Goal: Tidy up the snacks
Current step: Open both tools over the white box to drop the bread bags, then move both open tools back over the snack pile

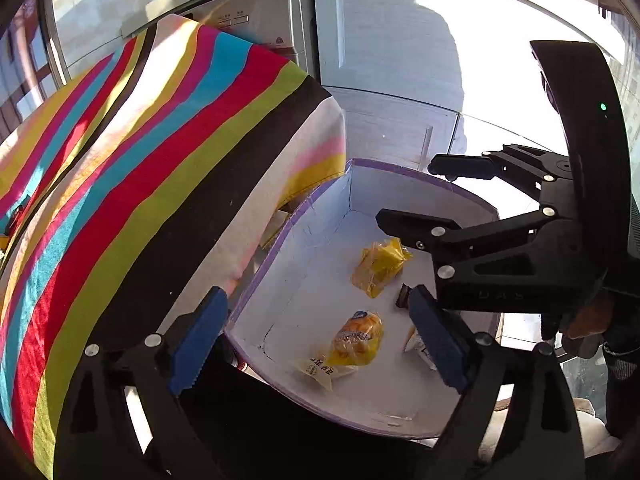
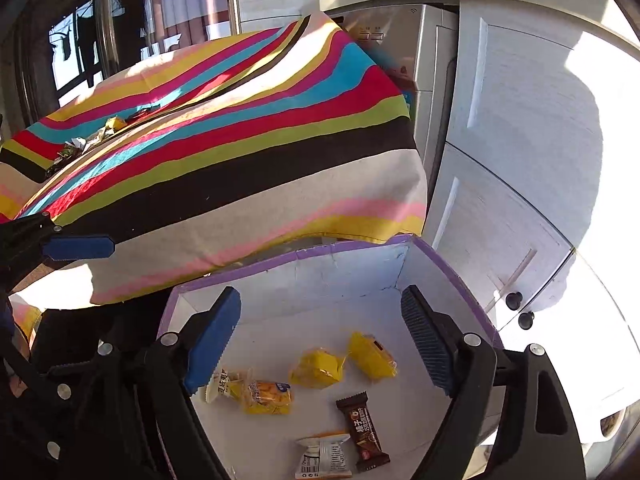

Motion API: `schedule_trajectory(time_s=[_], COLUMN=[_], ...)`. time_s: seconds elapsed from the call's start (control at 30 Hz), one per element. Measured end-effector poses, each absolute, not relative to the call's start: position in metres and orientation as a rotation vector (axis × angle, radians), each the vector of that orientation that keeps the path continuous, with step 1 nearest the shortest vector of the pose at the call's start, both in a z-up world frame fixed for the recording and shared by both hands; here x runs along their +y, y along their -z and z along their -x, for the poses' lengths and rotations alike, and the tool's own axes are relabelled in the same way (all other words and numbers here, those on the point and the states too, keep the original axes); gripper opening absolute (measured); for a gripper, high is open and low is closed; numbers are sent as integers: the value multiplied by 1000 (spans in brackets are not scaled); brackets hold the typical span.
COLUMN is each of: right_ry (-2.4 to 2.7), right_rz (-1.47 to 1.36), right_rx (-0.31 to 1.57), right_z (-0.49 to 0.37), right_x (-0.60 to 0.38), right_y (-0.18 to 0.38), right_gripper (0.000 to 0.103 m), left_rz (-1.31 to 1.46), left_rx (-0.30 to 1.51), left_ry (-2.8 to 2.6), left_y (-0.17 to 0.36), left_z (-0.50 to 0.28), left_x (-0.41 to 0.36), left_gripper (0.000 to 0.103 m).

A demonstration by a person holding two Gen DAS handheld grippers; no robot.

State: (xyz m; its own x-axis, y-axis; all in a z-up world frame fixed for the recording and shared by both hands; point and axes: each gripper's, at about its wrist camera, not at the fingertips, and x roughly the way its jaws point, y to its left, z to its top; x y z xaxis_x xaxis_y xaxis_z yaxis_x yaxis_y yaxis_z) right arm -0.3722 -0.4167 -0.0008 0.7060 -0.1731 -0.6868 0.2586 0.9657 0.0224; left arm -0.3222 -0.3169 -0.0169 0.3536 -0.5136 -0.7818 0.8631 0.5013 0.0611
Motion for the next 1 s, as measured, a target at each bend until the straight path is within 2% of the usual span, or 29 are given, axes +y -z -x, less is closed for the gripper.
schedule_trajectory(time_s=[0.23, 0.53, 0.77, 1.0], right_ry=[264, 199, 74, -80], right_rz=[-132, -76, 55, 91], right_rx=[796, 902, 927, 858], right_z=[367, 345, 312, 263], right_x=[-413, -372, -308, -239], right_y=[10, 22, 12, -12], right_gripper=[87, 87, 87, 87], left_rz=[-500, -489, -359, -242], left_rx=[731, 636, 618, 633], left_ry=[853, 707, 560, 316], left_y=[11, -11, -31, -44], left_z=[300, 274, 232, 177], left_x=[-284, -223, -145, -43], left_gripper=[99, 100, 100, 100])
